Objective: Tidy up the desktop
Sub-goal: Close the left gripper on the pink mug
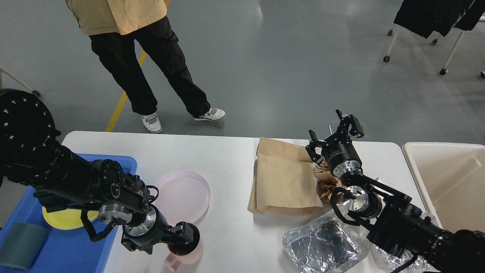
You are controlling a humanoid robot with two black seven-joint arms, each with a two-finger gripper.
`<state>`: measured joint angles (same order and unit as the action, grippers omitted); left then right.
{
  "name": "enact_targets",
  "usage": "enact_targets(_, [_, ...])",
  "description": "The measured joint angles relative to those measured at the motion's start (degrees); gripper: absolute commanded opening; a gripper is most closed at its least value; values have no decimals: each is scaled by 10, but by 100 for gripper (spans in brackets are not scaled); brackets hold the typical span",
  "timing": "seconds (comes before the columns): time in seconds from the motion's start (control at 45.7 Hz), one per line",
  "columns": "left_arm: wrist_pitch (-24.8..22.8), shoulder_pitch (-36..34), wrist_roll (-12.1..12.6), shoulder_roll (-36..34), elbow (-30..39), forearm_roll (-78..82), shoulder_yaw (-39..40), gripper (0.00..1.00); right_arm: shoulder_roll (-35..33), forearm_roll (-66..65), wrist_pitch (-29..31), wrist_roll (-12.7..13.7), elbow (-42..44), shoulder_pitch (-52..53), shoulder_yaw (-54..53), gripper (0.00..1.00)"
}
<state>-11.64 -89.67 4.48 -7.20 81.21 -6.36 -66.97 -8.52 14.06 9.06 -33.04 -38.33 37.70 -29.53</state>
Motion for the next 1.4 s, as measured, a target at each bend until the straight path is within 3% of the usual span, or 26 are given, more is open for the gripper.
enact_targets(0.504, [39,22,-2,3,-1,-2,3,96,0,0,0,0,-1,0,0,100])
enact_targets(0.722, [90,46,-2,3,-3,-2,3,90,0,0,0,0,-1,0,0,100])
enact_targets(0.832, [116,65,-2,3,-3,-2,7,66,0,0,0,0,-1,0,0,100])
enact_targets(0.941, [120,71,-5,3,-3,-2,9,61,0,0,0,0,-1,0,0,100])
enact_targets(0.985, [120,73,-5,3,-3,-2,9,55,0,0,0,0,-1,0,0,100])
enact_targets(1.117, [119,74,-6,3,-2,-2,9,24,0,0,0,0,-1,0,0,100])
enact_targets(1.204, [119,74,-7,3,-1,-2,9,19,0,0,0,0,-1,0,0,100])
enact_targets(1.336, [118,74,-8,2,-2,-1,11,0,0,0,0,0,-1,0,0,100])
enact_targets(1.401, [116,74,-7,1,-2,-1,11,0,0,0,0,0,-1,0,0,100])
